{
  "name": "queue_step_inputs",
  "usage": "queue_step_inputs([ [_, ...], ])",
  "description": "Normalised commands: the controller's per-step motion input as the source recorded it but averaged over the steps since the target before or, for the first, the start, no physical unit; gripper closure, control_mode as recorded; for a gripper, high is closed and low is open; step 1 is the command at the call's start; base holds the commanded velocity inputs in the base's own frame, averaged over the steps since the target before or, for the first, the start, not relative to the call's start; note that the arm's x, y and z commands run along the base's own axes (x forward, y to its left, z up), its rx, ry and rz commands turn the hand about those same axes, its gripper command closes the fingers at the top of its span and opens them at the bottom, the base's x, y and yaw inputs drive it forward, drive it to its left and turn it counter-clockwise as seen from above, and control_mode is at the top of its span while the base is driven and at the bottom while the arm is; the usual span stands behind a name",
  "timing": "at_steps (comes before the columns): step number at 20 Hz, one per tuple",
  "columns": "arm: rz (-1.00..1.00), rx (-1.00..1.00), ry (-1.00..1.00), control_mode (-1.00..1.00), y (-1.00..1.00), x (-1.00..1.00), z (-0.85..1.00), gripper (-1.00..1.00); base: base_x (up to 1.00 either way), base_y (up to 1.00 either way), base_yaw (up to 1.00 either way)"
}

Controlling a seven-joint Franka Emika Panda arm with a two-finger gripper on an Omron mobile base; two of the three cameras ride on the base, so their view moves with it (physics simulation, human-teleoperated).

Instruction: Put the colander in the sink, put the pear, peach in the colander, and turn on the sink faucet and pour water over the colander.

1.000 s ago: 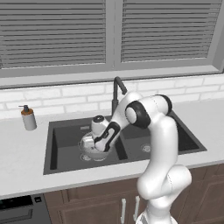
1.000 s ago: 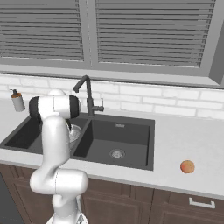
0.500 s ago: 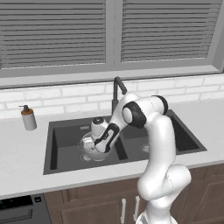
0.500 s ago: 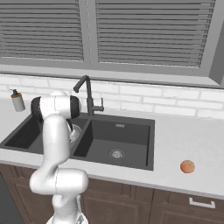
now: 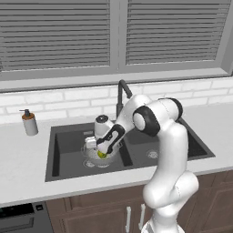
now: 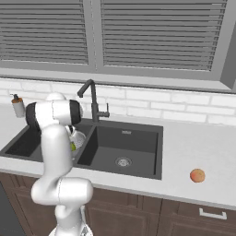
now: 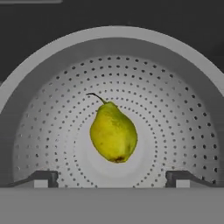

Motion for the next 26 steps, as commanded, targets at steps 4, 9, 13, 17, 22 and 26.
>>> queue_step_inputs([
  [4, 0.00, 0.02, -0.04, -1.00, 0.00, -0.40, 1.00, -1.00, 0.00, 0.00, 0.00],
  [9, 0.00, 0.02, -0.09, -1.00, 0.00, -0.66, 1.00, -1.00, 0.00, 0.00, 0.00],
  [13, 0.00, 0.02, -0.08, -1.00, -0.03, -0.75, 1.00, -1.00, 0.00, 0.00, 0.00],
  [17, 0.00, 0.06, -0.07, -1.00, -0.17, -0.74, 1.00, -1.00, 0.00, 0.00, 0.00],
  [22, 0.00, 0.09, 0.00, -1.00, -0.30, -0.66, 1.00, -1.00, 0.00, 0.00, 0.00],
  [26, 0.00, 0.08, 0.00, -1.00, -0.52, -0.74, 1.00, -1.00, 0.00, 0.00, 0.00],
])
